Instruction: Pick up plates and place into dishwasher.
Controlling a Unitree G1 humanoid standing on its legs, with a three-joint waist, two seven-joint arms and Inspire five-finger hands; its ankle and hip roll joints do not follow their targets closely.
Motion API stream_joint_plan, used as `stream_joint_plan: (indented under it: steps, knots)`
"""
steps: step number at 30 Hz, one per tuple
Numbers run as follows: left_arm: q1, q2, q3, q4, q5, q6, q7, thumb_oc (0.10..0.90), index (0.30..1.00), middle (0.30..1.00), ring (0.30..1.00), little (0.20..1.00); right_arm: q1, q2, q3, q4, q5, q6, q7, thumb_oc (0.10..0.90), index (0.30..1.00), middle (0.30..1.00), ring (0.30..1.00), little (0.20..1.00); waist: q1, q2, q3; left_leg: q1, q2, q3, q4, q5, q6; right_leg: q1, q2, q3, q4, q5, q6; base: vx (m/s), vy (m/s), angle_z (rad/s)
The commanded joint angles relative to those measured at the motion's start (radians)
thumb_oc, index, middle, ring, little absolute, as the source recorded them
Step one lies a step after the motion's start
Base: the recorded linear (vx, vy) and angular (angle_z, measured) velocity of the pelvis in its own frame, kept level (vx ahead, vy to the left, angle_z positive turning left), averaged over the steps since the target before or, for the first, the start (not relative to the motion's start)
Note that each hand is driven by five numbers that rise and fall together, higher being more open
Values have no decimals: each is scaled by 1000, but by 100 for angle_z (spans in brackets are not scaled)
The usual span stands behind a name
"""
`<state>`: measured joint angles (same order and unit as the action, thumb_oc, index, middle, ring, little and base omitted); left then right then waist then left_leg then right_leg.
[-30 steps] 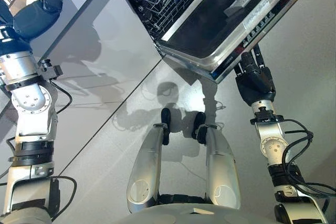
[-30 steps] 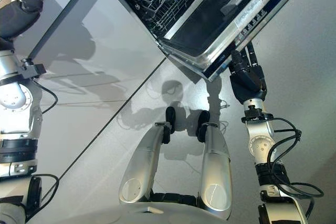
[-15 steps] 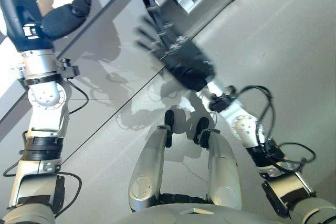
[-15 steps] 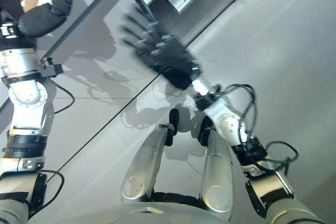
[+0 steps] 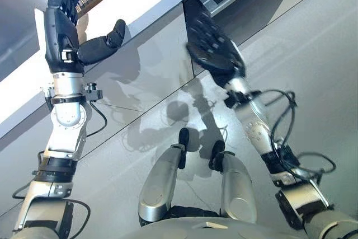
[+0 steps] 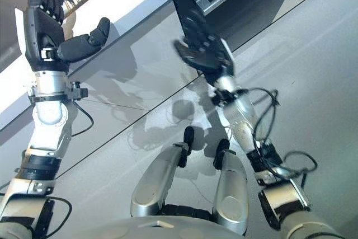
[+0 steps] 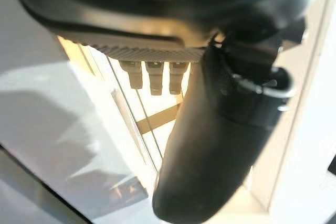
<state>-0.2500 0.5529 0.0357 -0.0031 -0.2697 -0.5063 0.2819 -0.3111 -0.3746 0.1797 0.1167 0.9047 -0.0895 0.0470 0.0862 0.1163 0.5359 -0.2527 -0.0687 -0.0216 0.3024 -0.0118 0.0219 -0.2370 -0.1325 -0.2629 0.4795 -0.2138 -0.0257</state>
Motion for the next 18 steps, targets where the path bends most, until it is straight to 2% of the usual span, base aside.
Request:
stream_joint_plan:
  steps: [1,5,9,12,13,15,18]
  knots:
    - [104,1,76,-58,-91,-37,-42,800,900,900,900,900,5,68,-36,-109,-14,-150,59,800,900,900,900,900,-17,-64,-89,105,-31,59,-53,-104,49,41,45,43,-104,47,33,0,0,0]
    - [193,-75,99,-66,-208,-29,-154,800,900,900,900,900,192,82,-116,-65,-151,-230,43,800,900,900,900,900,-50,-76,-152,174,-23,66,-135,-89,45,106,66,57,-185,62,50,5,3,-1]
    - [283,-133,142,-71,-305,17,-267,800,900,900,900,900,348,82,-185,50,-386,-197,15,800,900,900,900,900,-84,-84,-215,239,-14,75,-220,-68,32,169,90,67,-269,82,69,21,5,-9]
    - [314,-153,163,-63,-352,37,-316,800,900,900,900,900,424,71,-219,172,-399,-135,18,800,900,900,900,900,-96,-89,-253,275,-7,78,-276,-48,23,204,104,68,-312,93,76,1,-26,-1]
    - [315,-154,169,-57,-369,45,-330,800,900,900,900,900,436,70,-225,209,-412,-134,24,800,900,900,900,900,-97,-90,-262,281,-6,78,-286,-46,22,211,107,68,-318,93,77,-1,-35,-9]
    - [296,-163,172,-40,-400,78,-350,800,900,900,900,900,456,68,-217,362,-453,-83,10,800,900,900,900,900,-102,-90,-294,306,-2,80,-321,-37,14,239,114,66,-341,95,79,-11,-42,-12]
    - [258,-161,160,-20,-410,89,-344,800,900,900,900,900,441,69,-197,496,-476,-28,-6,800,900,900,900,900,-103,-87,-311,326,1,78,-355,-27,4,267,120,62,-371,99,80,-34,-22,-3]
